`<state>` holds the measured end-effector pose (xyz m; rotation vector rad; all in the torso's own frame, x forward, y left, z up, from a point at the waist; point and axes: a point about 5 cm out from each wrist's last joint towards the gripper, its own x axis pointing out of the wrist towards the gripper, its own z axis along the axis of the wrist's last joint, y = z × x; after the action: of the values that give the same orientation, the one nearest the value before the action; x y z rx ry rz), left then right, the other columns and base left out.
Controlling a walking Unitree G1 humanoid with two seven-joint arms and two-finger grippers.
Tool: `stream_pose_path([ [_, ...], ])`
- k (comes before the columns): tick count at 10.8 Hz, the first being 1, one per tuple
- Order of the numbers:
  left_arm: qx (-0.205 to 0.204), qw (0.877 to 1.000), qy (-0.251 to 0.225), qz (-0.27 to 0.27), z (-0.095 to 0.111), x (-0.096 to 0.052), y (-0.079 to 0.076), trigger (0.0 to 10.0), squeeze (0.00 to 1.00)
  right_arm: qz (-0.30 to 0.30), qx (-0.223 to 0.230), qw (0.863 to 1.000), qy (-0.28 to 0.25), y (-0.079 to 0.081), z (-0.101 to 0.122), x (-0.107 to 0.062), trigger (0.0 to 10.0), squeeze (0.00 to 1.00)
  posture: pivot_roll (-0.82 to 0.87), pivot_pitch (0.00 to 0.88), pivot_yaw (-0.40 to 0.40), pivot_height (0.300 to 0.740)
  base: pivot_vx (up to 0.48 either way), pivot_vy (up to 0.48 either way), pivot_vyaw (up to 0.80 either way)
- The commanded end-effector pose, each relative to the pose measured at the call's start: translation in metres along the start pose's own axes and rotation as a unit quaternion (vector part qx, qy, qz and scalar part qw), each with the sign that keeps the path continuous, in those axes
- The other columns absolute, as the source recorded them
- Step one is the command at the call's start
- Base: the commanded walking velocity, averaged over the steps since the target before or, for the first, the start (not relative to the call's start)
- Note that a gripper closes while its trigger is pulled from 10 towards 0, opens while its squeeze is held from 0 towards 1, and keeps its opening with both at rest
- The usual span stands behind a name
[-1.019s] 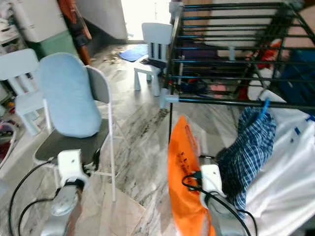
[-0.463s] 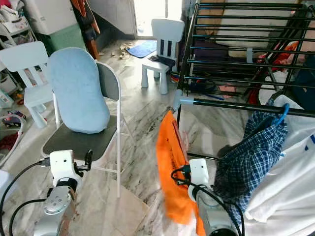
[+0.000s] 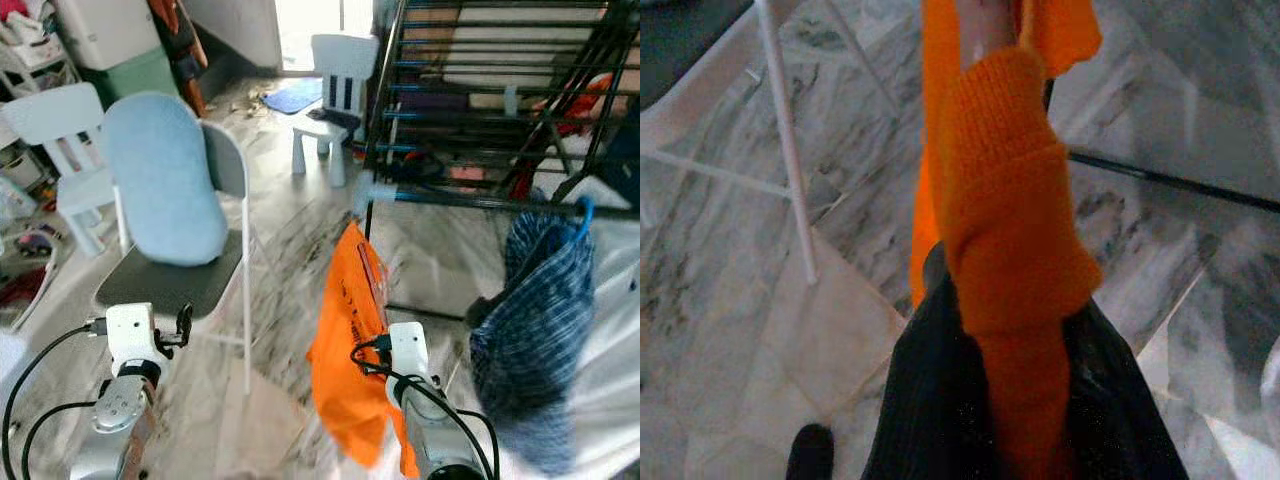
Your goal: Hang hanger
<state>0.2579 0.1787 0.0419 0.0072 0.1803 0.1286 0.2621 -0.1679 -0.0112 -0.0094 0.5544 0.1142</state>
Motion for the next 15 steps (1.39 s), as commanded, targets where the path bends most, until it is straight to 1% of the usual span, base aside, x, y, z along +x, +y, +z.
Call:
stream_pose_path([
  [1, 0.0, 1.0, 0.001, 0.004, 0.002, 0.001, 0.002, 10.0, 0.0, 0.004, 0.0, 1.0, -0.01, 0.002, 0.004, 0.001, 10.0, 0.0, -0.01, 0.0, 0.086, 0.74, -0.277, 0.0, 0.0],
  [5, 0.0, 1.0, 0.002, 0.001, 0.0, 0.0, -0.001, 10.0, 0.0, 0.003, -0.003, 1.0, -0.009, -0.001, 0.004, 0.001, 10.0, 0.0, -0.01, 0.0, 0.085, 0.74, -0.262, 0.0, 0.0],
  [7, 0.0, 1.0, -0.003, -0.01, 0.001, -0.001, -0.002, 10.0, 0.0, 0.001, -0.002, 1.0, -0.011, 0.0, 0.002, 0.0, 10.0, 0.0, -0.02, 0.0, 0.085, 0.74, 0.0, 0.0, 0.0],
  [8, 0.0, 1.0, -0.01, -0.018, 0.002, -0.001, -0.003, 10.0, 0.0, -0.01, -0.002, 1.0, -0.021, -0.003, 0.005, 0.0, 10.0, 0.0, -0.02, 0.0, 0.085, 0.74, 0.0, 0.0, 0.0],
  [9, -0.004, 1.0, -0.016, -0.024, 0.004, -0.003, -0.002, 10.0, 0.0, -0.039, -0.001, 0.998, -0.048, -0.011, 0.013, -0.003, 10.0, 0.0, -0.02, 0.0, 0.083, 0.74, 0.0, 0.0, 0.0],
  [10, -0.018, 0.999, -0.03, -0.037, 0.009, -0.005, -0.001, 10.0, 0.0, -0.052, 0.002, 0.996, -0.075, -0.015, 0.022, -0.006, 10.0, 0.0, -0.03, 0.0, 0.08, 0.74, 0.0, 0.0, 0.0],
  [11, -0.023, 0.998, -0.038, -0.043, 0.012, -0.005, -0.002, 10.0, 0.0, -0.049, 0.0, 0.996, -0.078, -0.013, 0.025, -0.007, 10.0, 0.0, -0.03, 0.0, 0.081, 0.74, 0.0, 0.0, 0.0],
  [12, -0.028, 0.997, -0.042, -0.058, 0.014, -0.003, -0.006, 10.0, 0.0, -0.055, 0.01, 0.995, -0.087, -0.013, 0.03, -0.006, 10.0, 0.0, -0.03, 0.0, 0.085, 0.74, 0.0, 0.0, 0.0],
  [13, -0.029, 0.997, -0.045, -0.062, 0.016, -0.003, -0.006, 10.0, 0.0, -0.057, 0.015, 0.994, -0.089, -0.013, 0.032, -0.006, 10.0, 0.0, -0.03, 0.0, 0.087, 0.74, 0.0, 0.0, 0.0],
  [15, -0.034, 0.995, -0.055, -0.071, 0.022, -0.001, -0.004, 10.0, 0.0, -0.06, 0.02, 0.993, -0.096, -0.011, 0.038, -0.007, 10.0, 0.0, -0.03, 0.0, 0.087, 0.74, 0.362, 0.0, 0.0],
])
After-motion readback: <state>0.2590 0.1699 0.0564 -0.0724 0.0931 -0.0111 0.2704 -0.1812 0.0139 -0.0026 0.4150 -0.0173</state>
